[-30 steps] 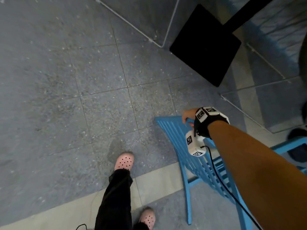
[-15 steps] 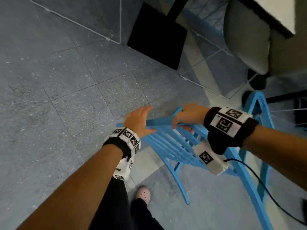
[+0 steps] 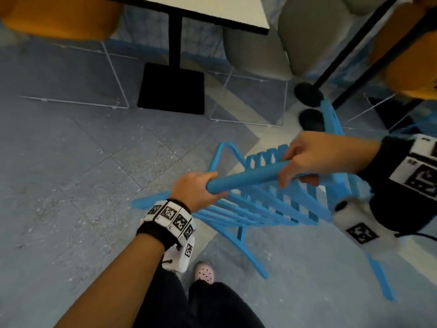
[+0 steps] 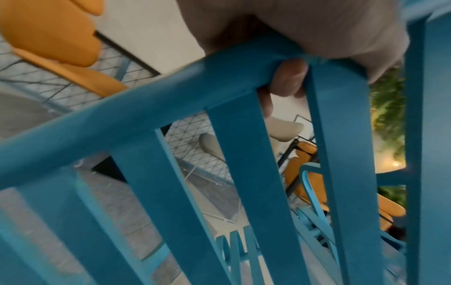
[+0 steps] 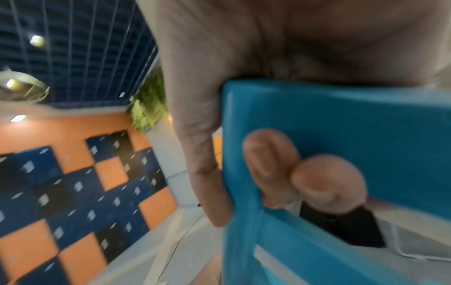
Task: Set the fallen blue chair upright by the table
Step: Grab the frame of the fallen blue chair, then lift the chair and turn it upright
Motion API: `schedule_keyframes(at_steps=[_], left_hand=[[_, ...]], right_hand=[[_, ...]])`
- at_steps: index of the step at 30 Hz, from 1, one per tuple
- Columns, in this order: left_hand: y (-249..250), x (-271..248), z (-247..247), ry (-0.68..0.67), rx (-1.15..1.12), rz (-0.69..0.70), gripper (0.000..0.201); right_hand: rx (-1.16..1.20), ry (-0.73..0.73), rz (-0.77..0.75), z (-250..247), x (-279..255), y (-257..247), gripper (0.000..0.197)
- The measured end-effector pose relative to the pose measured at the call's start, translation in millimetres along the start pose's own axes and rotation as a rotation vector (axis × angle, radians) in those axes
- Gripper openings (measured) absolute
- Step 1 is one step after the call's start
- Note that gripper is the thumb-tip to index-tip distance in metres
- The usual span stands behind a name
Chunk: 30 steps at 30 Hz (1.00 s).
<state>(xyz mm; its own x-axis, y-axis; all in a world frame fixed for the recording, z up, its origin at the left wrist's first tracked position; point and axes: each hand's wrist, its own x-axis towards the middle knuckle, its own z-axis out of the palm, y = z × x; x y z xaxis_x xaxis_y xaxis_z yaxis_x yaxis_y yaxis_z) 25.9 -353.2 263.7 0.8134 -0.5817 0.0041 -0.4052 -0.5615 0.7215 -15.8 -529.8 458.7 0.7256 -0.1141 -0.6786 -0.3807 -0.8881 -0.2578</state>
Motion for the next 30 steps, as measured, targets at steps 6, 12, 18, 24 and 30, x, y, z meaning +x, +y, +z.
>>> schedule_keyframes(at_steps=[6,12,18,24,30], left_hand=[[93,-4,23,-0.072,0.224,0.202,0.046],[122,-1,46,-0.167,0.202,0.260,0.070],[119,-9,38,-0.304,0.633,0.165,0.072],[156,-39,75,-0.350,0.727,0.293,0.061],[209,-79,136,-0.411,0.732,0.338,0.074]], right_hand=[[0.225,0.140,0.154,22,-89,101,0.025],[0.326,0.234,0.194,82,-143,168,0.026],[0.445,0.324,0.210,161,-190,206,0.023],[0.434,0.302,0.316,202,-226,267,0.019],[0.311,0.377,0.490,266,-260,328,0.016]])
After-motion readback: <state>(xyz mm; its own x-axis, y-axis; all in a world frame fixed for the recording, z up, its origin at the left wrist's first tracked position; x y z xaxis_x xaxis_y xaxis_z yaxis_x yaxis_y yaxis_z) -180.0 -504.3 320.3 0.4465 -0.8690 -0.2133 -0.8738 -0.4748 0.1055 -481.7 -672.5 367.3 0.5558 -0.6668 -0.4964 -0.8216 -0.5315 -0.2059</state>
